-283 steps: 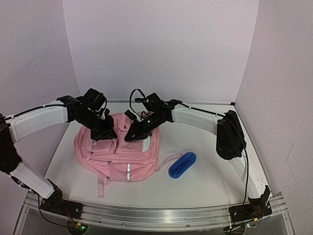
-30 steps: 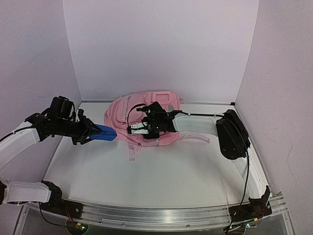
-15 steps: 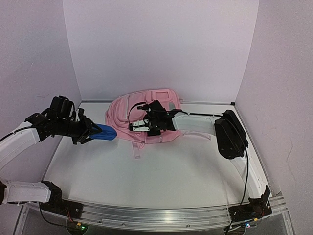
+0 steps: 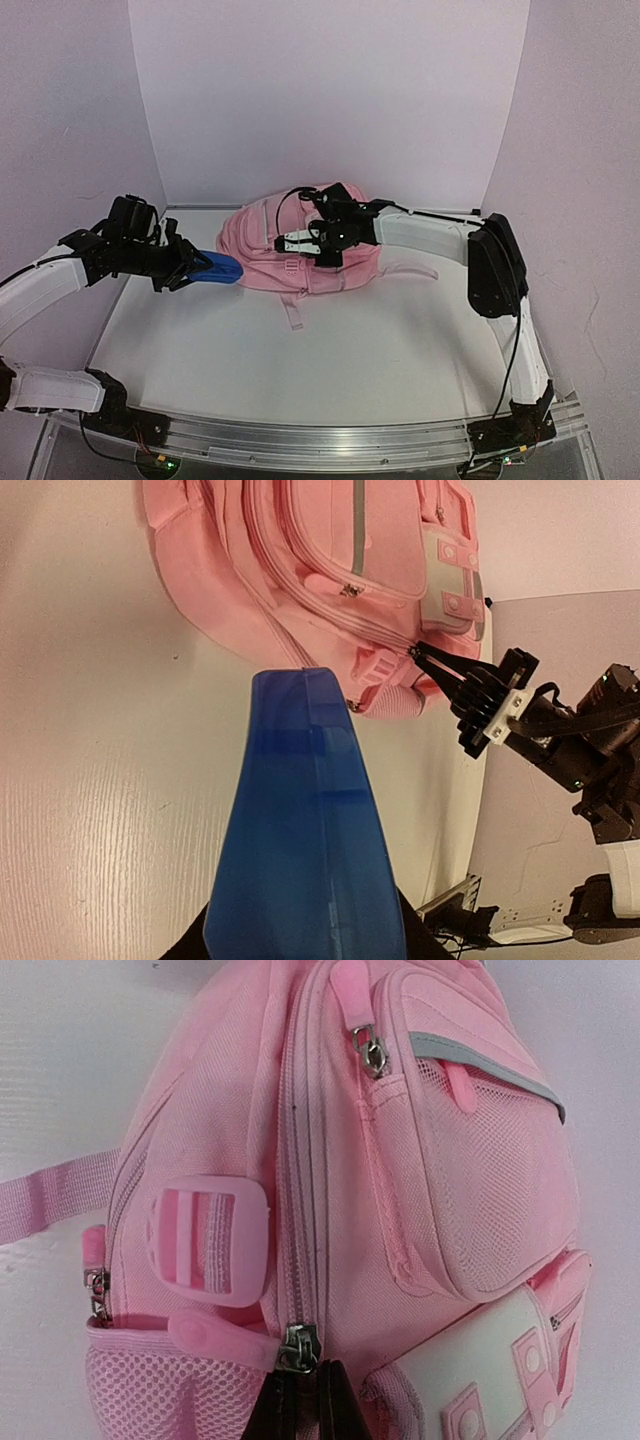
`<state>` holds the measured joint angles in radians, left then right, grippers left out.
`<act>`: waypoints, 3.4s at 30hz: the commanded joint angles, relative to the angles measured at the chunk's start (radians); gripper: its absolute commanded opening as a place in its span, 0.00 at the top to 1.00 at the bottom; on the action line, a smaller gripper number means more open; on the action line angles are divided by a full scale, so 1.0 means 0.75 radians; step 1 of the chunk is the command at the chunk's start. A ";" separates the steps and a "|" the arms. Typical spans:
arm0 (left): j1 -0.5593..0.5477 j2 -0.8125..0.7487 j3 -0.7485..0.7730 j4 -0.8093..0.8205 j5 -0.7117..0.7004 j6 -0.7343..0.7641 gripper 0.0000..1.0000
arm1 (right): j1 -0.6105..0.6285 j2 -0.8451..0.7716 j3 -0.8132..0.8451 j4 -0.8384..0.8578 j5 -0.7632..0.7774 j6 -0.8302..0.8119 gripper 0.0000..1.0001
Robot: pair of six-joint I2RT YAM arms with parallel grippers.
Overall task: Pack the student bag
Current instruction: Place the personal item in the student bag.
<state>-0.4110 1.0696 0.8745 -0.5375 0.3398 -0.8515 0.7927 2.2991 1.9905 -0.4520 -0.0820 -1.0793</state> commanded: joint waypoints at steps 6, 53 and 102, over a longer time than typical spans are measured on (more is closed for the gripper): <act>0.007 0.021 0.032 0.100 0.032 0.044 0.81 | 0.003 -0.312 -0.217 -0.174 -0.216 0.001 1.00; -0.231 0.156 0.090 0.372 0.339 0.475 0.93 | -0.002 -0.203 0.425 -0.410 -0.359 0.603 1.00; -0.335 0.670 -0.069 1.288 0.487 0.675 0.93 | 0.065 -0.319 0.469 -0.444 -0.691 0.667 1.00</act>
<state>-0.6638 1.5584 0.7854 0.2706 0.6598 -0.3851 0.7877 2.2199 2.2650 -0.9674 -0.3926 -0.6032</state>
